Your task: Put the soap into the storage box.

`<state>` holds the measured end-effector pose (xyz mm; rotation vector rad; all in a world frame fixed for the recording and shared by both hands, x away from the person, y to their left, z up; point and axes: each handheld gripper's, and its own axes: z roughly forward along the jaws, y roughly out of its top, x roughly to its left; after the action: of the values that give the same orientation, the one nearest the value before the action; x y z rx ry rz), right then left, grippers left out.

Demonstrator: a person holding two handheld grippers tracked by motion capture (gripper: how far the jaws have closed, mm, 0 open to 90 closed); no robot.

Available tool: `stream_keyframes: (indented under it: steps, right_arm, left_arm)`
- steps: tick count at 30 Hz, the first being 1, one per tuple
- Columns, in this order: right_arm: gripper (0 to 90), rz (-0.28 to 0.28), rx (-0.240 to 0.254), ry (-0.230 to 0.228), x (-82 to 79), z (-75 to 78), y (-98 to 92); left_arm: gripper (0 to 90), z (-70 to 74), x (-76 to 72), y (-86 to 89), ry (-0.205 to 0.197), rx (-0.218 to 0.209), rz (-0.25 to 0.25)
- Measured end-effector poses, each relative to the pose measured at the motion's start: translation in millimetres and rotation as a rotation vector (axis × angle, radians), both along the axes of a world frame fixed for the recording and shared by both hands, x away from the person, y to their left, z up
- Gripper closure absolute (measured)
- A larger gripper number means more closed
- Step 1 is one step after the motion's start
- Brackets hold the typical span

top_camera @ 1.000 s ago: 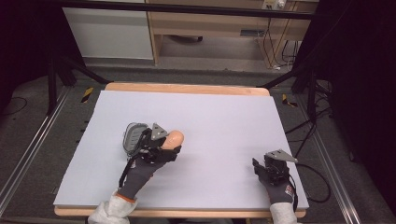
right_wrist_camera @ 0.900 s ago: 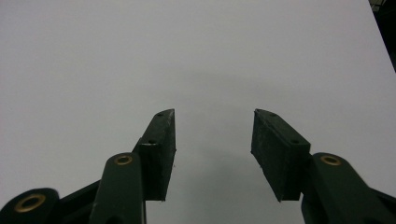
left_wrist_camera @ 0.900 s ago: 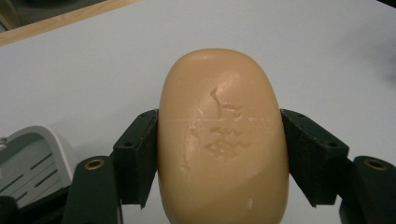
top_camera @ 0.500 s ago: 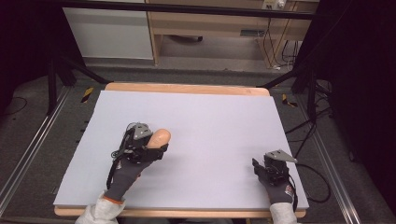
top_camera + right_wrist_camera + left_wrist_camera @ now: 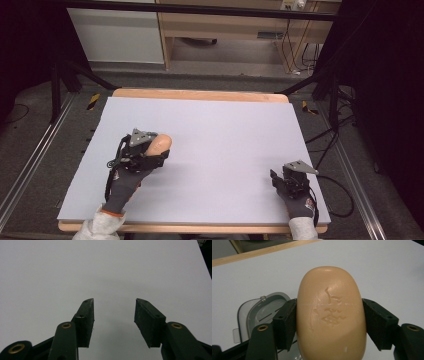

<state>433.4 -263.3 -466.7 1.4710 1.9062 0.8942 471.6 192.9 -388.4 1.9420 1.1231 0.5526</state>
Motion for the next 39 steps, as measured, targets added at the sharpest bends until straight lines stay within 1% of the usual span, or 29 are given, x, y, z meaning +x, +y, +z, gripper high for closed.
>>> stream_keyframes:
  steps: [7,16,19,21,27,28,38,39]
  right_arm:
    - [50.0,-0.001,-0.001,-0.001,-0.2,0.3,0.3]
    - [50.0,-0.003,-0.003,0.001,0.2,-0.4,1.0]
    - [50.1,-0.001,-0.002,-0.001,0.3,-0.3,1.2]
    - [50.1,-0.003,-0.002,0.003,0.5,-0.5,1.1]
    - [50.1,-0.003,-0.004,0.0,0.5,-0.1,0.6]
    - [50.1,-0.002,-0.003,0.0,0.5,-0.1,0.7]
    - [50.2,-0.002,-0.004,0.0,0.7,-0.3,0.6]
    - [50.1,-0.002,-0.003,0.001,0.7,-0.3,0.6]
  left_arm:
    - [31.9,-0.5,6.9,13.9,0.001,-0.012,0.041]
    - [31.8,-3.6,15.2,22.1,0.004,-0.019,0.073]
    - [31.8,-6.4,18.4,25.0,0.003,-0.019,0.085]
    - [31.9,-10.3,21.8,28.0,0.012,-0.019,0.096]
    - [31.9,-16.3,26.5,30.9,0.02,-0.004,0.103]
    - [31.9,-17.5,27.1,30.8,0.025,-0.01,0.108]
    - [31.9,-27.5,34.0,34.2,0.045,-0.004,0.13]
    - [31.9,-28.6,34.4,34.8,0.046,0.004,0.131]
